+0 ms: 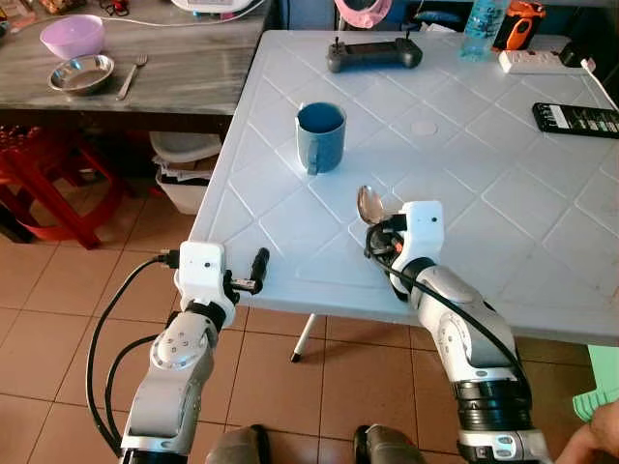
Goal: Setting the table
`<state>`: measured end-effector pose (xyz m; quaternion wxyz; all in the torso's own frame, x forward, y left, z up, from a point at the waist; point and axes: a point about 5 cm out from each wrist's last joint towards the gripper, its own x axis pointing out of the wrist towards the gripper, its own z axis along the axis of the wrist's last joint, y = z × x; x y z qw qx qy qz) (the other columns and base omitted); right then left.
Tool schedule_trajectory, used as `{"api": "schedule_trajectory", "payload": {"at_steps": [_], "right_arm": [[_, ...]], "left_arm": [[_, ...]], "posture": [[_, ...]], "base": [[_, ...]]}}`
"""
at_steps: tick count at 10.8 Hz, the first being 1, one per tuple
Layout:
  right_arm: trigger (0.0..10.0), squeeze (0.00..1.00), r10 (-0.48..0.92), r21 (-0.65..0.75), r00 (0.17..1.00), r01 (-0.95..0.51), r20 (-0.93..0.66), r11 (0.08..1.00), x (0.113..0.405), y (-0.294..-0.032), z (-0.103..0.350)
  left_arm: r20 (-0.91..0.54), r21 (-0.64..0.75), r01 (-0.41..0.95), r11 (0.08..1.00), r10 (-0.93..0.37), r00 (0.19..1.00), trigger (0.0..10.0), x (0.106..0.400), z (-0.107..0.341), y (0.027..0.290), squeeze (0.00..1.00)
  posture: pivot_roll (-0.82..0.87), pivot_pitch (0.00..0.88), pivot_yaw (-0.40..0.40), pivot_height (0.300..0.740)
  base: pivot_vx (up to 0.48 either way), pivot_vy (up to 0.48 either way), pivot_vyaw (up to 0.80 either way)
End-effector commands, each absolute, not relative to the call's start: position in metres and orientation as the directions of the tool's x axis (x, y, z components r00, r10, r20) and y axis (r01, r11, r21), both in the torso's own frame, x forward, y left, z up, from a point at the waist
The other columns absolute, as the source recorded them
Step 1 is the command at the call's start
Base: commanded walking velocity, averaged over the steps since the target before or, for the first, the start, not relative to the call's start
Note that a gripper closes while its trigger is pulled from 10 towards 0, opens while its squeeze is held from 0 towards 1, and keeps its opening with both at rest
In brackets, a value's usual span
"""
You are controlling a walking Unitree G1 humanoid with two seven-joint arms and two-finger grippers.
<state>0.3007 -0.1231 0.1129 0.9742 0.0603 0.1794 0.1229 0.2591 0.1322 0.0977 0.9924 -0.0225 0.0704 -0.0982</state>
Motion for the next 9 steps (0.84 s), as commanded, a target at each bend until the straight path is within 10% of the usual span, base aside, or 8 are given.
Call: {"api": "schedule_trajectory", "payload": {"at_steps": [1,9], "right_arm": [[0.0,0.00,0.309,0.254,0.762,-0.195,-0.569,0.947,0.274,-0.113,0.063],[0.0,0.00,0.455,0.196,0.813,-0.411,-0.364,0.890,0.287,-0.088,0.098]], "left_arm": [[-0.152,-0.038,0.172,0.984,-0.176,0.973,10.0,0.258,0.095,0.136,0.00],[-0.120,0.009,0.092,0.996,-0.091,0.989,10.0,0.265,0.095,0.145,0.00]], "posture": [[0.01,0.165,0.067,0.740],[0.00,0.123,0.060,0.740]], "base": [[0.000,0.480,0.00],[0.000,0.480,0.00]]}}
